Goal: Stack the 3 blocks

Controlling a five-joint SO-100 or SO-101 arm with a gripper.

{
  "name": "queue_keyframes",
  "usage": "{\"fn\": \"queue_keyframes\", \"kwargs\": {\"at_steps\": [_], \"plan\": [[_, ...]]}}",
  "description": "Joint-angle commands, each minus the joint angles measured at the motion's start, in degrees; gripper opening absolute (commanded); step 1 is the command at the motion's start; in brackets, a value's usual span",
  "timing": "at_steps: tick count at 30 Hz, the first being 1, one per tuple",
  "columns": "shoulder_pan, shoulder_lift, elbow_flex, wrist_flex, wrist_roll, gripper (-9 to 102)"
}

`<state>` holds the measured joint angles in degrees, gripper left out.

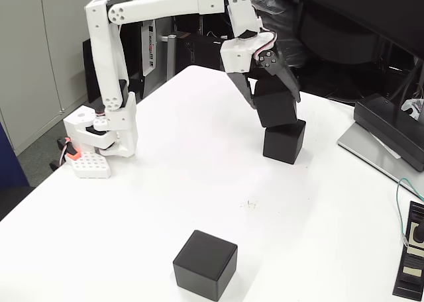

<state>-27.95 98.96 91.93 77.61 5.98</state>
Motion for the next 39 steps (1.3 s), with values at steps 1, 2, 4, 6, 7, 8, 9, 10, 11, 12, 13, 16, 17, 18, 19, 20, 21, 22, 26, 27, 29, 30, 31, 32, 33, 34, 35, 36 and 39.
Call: {"fn": "queue_keyframes", "kwargs": {"at_steps": [1, 2, 4, 6, 7, 8, 9, 10, 11, 12, 13, 16, 17, 18, 19, 20, 21, 22, 26, 27, 29, 30, 31, 32, 33, 34, 35, 36, 39], "plan": [[-0.1, -0.2, -2.6, -1.9, 0.5, 9], [-0.1, -0.4, -2.6, -3.0, 0.5, 9], [0.3, -0.4, -2.5, -4.7, 0.6, 9], [0.2, -0.4, -2.4, -5.3, 0.6, 9], [0.0, -0.4, -2.3, -5.4, 0.6, 9], [0.0, -0.4, -2.1, -5.4, 0.6, 9], [0.0, -0.4, -1.9, -5.4, 0.6, 9], [0.0, -0.4, -1.8, -5.4, 0.6, 9], [0.0, -0.5, -1.7, -5.4, 0.6, 9], [0.0, -0.5, -1.7, -5.4, 0.6, 9], [0.0, -0.5, -1.7, -5.4, 0.6, 9], [0.0, -0.5, -1.6, -5.4, 0.6, 9], [0.0, -0.7, -1.6, -5.4, 0.6, 9], [0.0, -1.3, -1.6, -5.5, 0.6, 9], [0.0, -2.2, -1.8, -5.6, 0.6, 9], [0.0, -3.3, -2.0, -5.6, 0.6, 9], [0.0, -4.5, -2.1, -5.9, 0.6, 9], [0.0, -5.4, -2.2, -6.0, 0.6, 9], [0.1, -6.3, -2.5, -6.2, 0.6, 9], [0.0, -6.3, -2.5, -6.2, 0.6, 9], [-0.1, -6.4, -2.5, -6.2, 0.5, 10], [-0.1, -6.4, -2.5, -6.2, 0.5, 10], [-0.1, -6.4, -2.5, -6.2, 0.5, 10], [-0.1, -6.4, -2.5, -6.2, 0.5, 11], [-0.1, -6.4, -2.5, -6.2, 0.5, 12], [-0.1, -6.4, -2.5, -6.2, 0.5, 14], [-0.1, -6.4, -2.5, -6.2, 0.5, 16], [-0.1, -6.4, -2.5, -6.2, 0.5, 18], [-0.1, -6.4, -2.5, -6.2, -0.1, 25]]}}
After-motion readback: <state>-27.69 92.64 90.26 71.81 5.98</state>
